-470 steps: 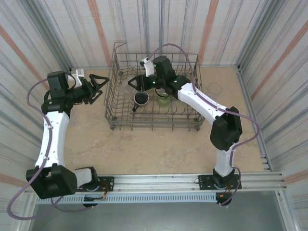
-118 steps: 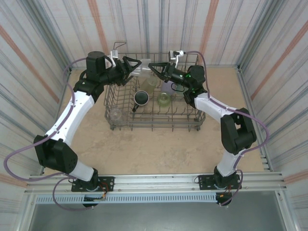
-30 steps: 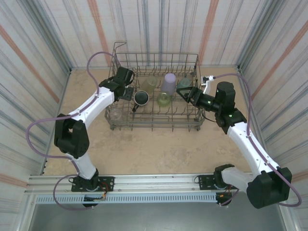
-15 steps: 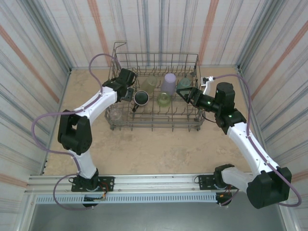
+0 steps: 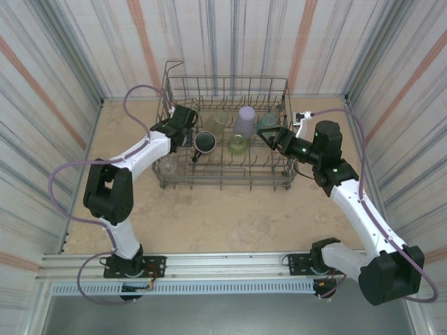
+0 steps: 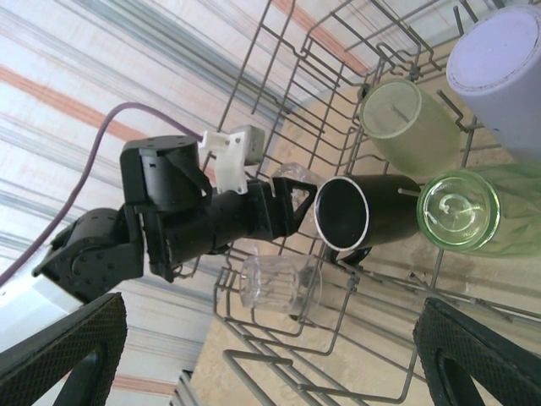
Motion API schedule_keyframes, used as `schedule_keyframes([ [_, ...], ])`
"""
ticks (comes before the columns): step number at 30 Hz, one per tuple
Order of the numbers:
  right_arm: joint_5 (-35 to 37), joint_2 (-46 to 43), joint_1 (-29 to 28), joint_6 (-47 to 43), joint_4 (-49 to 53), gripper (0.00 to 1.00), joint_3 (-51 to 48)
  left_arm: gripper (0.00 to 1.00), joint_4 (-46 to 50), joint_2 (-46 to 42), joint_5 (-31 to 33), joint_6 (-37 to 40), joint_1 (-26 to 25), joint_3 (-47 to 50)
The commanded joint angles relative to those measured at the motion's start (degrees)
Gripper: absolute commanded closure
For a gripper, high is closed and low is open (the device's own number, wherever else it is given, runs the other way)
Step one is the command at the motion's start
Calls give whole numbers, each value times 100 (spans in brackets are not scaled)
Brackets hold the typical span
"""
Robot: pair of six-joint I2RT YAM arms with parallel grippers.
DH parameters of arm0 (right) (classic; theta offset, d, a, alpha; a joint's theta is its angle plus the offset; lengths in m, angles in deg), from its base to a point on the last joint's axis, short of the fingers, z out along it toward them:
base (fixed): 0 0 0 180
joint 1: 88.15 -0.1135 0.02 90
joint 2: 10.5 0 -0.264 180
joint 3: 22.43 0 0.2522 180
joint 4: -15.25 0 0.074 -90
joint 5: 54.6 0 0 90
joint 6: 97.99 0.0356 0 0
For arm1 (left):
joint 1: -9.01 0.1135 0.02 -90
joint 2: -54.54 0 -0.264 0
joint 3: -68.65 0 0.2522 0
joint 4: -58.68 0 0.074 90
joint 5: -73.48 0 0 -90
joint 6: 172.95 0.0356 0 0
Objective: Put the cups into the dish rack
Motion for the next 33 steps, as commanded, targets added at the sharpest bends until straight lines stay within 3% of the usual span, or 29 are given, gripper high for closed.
schedule_keyframes([
  [1,106,-172,27,-41,27,9,-58,16,90,-90,62,-289,-19,235],
  [6,148,-210,27,-14,54,9,-68,2,107,-171,172,-342,-18,228],
  [26,202,-367,13,107,50,9,-159,1,832,-609,934,-309,7,-374],
  [33,270,-542,17,52,151,9,-173,1,1253,-781,453,-826,159,-751],
])
